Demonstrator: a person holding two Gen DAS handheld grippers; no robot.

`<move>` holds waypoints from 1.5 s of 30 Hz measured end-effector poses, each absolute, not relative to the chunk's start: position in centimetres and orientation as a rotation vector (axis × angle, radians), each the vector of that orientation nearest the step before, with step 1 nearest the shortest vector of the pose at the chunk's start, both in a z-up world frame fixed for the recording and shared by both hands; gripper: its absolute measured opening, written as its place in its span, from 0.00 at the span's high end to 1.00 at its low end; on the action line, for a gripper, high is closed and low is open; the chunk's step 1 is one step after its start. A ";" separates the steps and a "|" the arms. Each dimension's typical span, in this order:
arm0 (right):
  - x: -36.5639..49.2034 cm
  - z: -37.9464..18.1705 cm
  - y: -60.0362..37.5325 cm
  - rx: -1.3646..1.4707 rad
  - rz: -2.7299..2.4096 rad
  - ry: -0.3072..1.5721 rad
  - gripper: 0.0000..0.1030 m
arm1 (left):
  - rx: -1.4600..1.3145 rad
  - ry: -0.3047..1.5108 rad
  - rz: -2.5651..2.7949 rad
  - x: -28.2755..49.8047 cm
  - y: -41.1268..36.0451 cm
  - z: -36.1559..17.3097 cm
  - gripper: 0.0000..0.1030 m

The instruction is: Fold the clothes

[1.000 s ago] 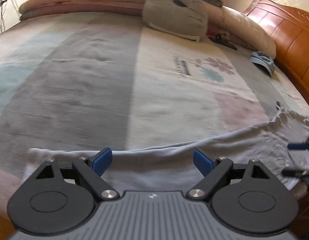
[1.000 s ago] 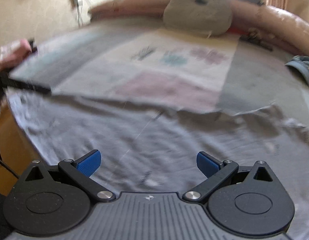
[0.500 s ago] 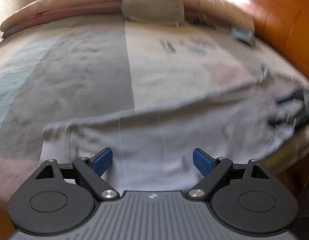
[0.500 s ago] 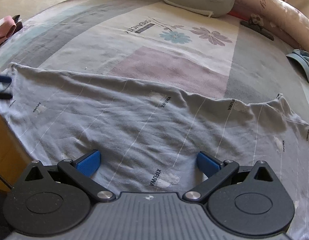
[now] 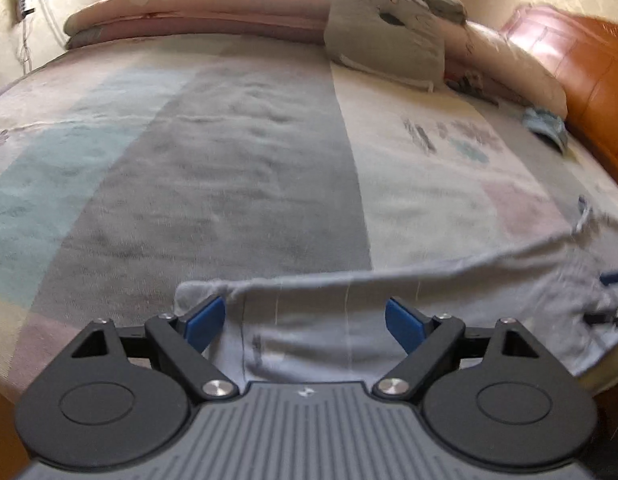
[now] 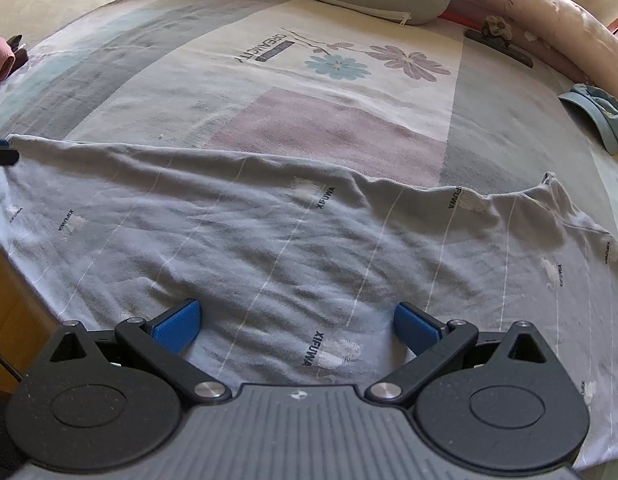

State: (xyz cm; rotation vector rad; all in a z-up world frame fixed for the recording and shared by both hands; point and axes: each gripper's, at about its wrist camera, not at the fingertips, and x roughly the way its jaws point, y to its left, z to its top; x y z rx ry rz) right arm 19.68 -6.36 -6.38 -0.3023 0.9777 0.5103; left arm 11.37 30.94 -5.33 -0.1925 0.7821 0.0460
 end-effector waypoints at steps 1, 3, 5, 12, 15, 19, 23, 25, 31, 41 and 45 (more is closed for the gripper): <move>19.7 -6.3 -6.4 -0.301 0.508 0.978 0.00 | -0.203 0.771 0.047 11.4 30.8 -4.8 0.15; 19.6 -6.0 -6.7 -0.286 0.497 0.984 0.00 | -0.210 0.750 0.024 11.9 30.0 -4.0 0.15; 19.6 -5.8 -7.0 -0.270 0.485 0.989 0.00 | -0.204 0.747 -0.013 12.5 28.8 -3.6 0.14; 19.9 -4.1 -12.0 -0.197 0.384 0.939 0.00 | -0.133 0.783 -0.020 14.4 25.0 -3.2 0.14; 21.3 -3.5 -15.0 -0.192 0.348 0.900 0.00 | -0.117 0.777 0.023 14.2 23.7 -2.6 0.14; 25.2 -3.4 -18.0 -0.185 0.396 0.827 0.00 | -0.112 0.756 0.122 13.1 21.8 -1.5 0.14; 29.7 -4.0 -19.3 -0.124 0.514 0.782 0.00 | -0.106 0.740 0.205 11.6 19.1 -0.4 0.14; 31.7 -4.9 -19.3 -0.099 0.559 0.794 0.00 | -0.110 0.748 0.236 11.1 17.8 -0.6 0.14; 35.8 -7.0 -18.3 -0.121 0.616 0.771 0.00 | -0.125 0.772 0.297 10.6 14.5 -1.1 0.14; 32.2 -4.2 -24.5 -0.059 0.520 0.747 0.00 | -0.092 0.795 0.224 13.6 10.4 -1.0 0.14; 31.0 -5.2 -29.0 -0.042 0.404 0.743 0.00 | -0.055 0.811 0.165 15.2 8.8 -1.4 0.14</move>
